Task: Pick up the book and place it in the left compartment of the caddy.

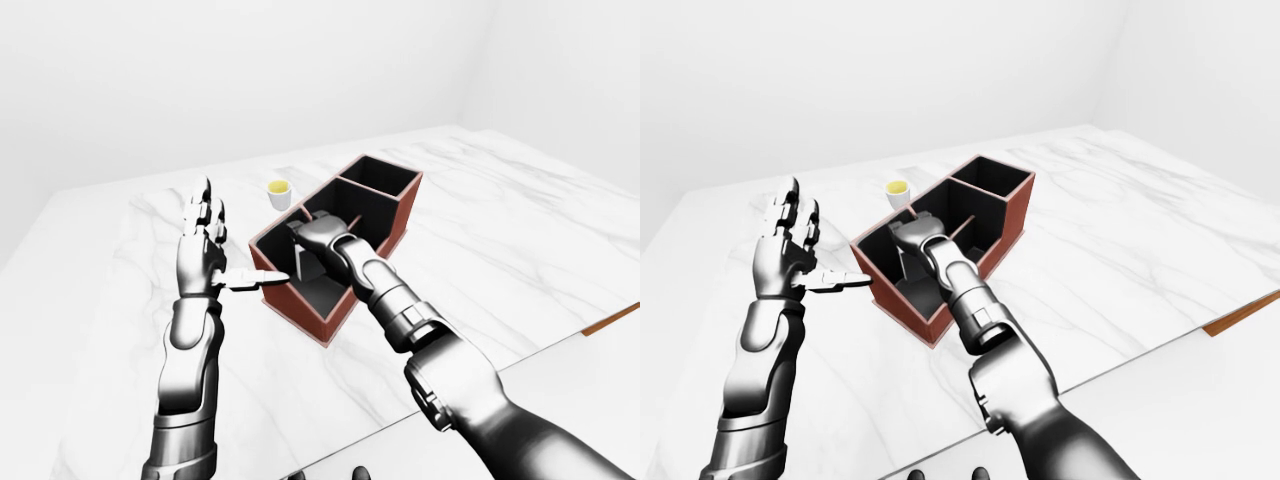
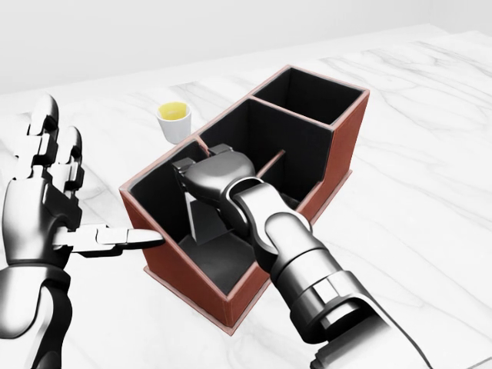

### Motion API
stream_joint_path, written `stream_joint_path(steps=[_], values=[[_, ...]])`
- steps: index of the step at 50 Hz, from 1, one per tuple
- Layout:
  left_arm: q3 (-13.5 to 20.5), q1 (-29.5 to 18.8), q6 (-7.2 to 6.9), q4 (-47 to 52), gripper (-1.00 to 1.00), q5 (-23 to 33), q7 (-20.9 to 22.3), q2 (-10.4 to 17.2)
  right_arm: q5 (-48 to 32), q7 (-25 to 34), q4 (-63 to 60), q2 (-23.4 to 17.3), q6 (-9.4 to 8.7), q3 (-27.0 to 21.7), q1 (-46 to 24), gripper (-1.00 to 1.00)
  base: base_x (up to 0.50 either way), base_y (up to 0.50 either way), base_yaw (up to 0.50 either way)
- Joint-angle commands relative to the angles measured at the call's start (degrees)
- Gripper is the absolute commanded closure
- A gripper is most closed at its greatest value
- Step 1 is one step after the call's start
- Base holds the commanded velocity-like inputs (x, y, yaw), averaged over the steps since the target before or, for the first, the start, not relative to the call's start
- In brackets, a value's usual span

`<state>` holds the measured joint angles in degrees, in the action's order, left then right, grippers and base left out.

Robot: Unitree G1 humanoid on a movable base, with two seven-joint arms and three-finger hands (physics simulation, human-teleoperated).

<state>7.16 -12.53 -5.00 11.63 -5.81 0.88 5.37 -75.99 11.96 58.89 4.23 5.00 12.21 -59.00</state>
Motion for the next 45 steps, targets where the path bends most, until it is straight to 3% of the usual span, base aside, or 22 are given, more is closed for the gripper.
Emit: stream_joint_path(steps=[1,45], values=[[0.01,0.23,0.0,-0.13,-1.0,0.04,0.07,-0.07,-3.36,-4.96,2.46,0.73,0.0,-0.88,-1.34,1.0,0.0,0.0,0.0],[-0.41,0.87,0.0,-1.01,-1.0,0.46,0.2,-0.42,-6.39,-12.98,10.44,2.57,0.0,0.02,-1.03,1.0,0.0,0.0,0.0]])
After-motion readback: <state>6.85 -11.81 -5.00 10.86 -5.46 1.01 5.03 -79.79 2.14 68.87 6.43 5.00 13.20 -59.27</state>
